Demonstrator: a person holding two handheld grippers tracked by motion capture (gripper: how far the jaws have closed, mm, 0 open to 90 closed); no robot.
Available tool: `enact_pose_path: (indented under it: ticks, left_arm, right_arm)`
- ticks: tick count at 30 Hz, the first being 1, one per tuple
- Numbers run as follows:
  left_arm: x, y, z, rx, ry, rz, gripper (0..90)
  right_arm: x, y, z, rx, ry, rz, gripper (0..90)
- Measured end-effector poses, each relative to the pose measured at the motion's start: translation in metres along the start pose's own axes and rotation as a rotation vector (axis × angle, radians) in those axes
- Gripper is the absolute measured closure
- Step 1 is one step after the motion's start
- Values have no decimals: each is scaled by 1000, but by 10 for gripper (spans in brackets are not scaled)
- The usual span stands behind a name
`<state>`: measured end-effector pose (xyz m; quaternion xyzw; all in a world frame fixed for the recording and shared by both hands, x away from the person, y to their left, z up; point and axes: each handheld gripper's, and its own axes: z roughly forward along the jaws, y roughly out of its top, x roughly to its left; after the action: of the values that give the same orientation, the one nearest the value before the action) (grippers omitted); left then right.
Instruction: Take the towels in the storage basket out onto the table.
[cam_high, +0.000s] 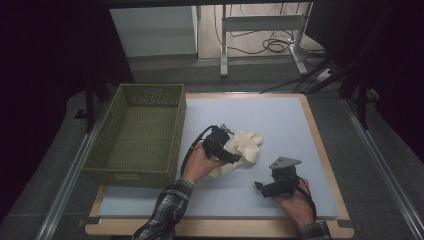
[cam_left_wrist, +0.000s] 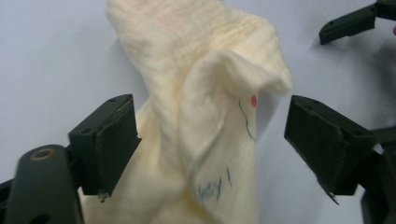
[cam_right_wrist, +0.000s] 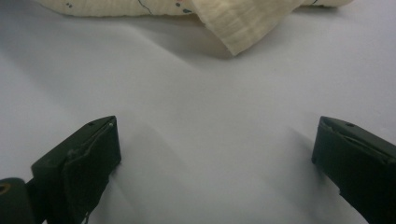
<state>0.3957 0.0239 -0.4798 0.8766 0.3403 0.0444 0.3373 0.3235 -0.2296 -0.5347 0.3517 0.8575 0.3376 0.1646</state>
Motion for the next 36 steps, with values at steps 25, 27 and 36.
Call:
enact_pose_path:
  ticks: [25, 27, 36]
  left_arm:
    - [-19, -74, -19, -79, 47, -9, 259]
    - [-19, -79, -20, -89, 48, -21, 259]
    - [-18, -98, -20, -91, 56, -49, 288]
  right_arm:
    - [-8, 30, -19, -78, 163, -22, 723]
    - [-8, 39, -16, -89, 165, -30, 721]
    - [-4, 69, 12, -60, 127, -87, 593]
